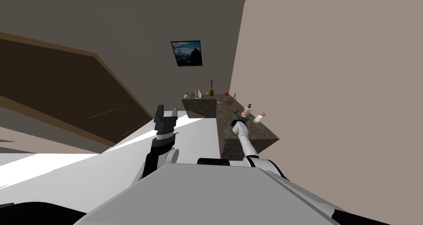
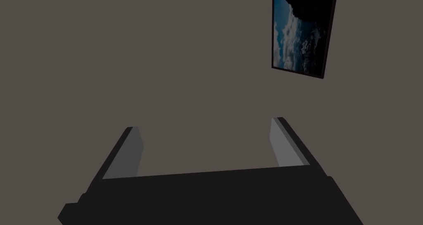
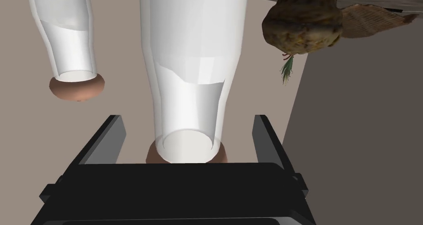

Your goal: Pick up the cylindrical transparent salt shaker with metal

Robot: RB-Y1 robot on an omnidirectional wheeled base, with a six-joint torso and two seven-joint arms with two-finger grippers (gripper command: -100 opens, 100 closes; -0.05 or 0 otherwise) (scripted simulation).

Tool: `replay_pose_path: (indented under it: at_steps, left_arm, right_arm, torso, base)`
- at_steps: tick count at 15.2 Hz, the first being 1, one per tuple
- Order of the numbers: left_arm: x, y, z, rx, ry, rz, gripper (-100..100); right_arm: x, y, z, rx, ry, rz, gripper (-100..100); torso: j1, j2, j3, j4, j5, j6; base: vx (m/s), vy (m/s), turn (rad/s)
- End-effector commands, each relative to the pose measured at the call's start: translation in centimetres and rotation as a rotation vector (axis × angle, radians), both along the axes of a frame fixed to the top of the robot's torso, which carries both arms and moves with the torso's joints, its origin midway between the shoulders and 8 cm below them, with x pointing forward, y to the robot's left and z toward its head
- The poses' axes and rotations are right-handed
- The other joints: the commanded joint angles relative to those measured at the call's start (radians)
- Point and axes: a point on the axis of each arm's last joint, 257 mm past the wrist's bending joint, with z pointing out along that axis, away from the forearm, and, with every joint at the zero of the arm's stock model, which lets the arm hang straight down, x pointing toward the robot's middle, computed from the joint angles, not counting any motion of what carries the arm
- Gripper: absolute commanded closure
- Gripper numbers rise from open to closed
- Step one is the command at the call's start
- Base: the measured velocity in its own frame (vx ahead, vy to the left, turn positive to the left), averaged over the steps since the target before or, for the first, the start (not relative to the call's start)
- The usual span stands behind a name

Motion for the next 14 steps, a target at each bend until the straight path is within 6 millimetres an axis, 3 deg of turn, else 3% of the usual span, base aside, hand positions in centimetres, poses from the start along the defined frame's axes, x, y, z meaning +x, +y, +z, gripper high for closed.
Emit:
replay_pose_path:
  at_steps: [1,2,4,7,8,12,14]
  left_arm:
    - [0.0,0.0,0.0,0.0,0.0,0.0,0]
    - [0.0,0.0,0.0,0.0,0.0,0.0,0]
    - [0.0,0.0,0.0,0.0,0.0,0.0,0]
    - [0.0,0.0,0.0,0.0,0.0,0.0,0]
    - [0.0,0.0,0.0,0.0,0.0,0.0,0]
    - [0.0,0.0,0.0,0.0,0.0,0.0,0]
    - [0.0,0.0,0.0,0.0,0.0,0.0,0]
  right_arm:
    - [0.0,1.4,-0.9,0.015,0.021,-0.01,-100]
    - [0.0,1.9,-1.2,0.022,0.025,-0.01,-100]
    - [-0.3,0.1,-0.9,0.011,0.019,-0.036,-100]
    - [-0.3,0.3,-0.8,0.01,0.02,-0.034,-100]
    - [-0.3,0.2,-0.8,0.01,0.019,-0.036,100]
    - [-0.3,0.1,-0.7,0.011,0.018,-0.038,100]
    - [-0.3,0.1,-0.6,0.03,0.005,-0.047,100]
  torso:
    - [0.0,0.0,0.0,0.0,0.0,0.0]
    - [-0.001,0.0,0.0,0.0,0.0,0.0]
    - [0.0,0.0,0.0,0.0,0.0,0.0]
    - [-0.001,0.001,0.001,0.0,0.0,0.0]
    - [0.0,0.002,0.001,0.001,0.0,0.0]
    - [0.003,0.0,0.0,0.0,0.0,-0.001]
    - [0.003,-0.002,-0.003,-0.004,0.005,-0.004]
  base:
    - [0.003,-0.058,-0.041]
    - [0.004,-0.055,-0.033]
    - [0.017,-0.043,0.09]
    - [-0.01,-0.051,0.159]
    - [-0.008,-0.01,0.028]
    - [0.0,0.0,0.0]
    - [0.039,0.007,-0.22]
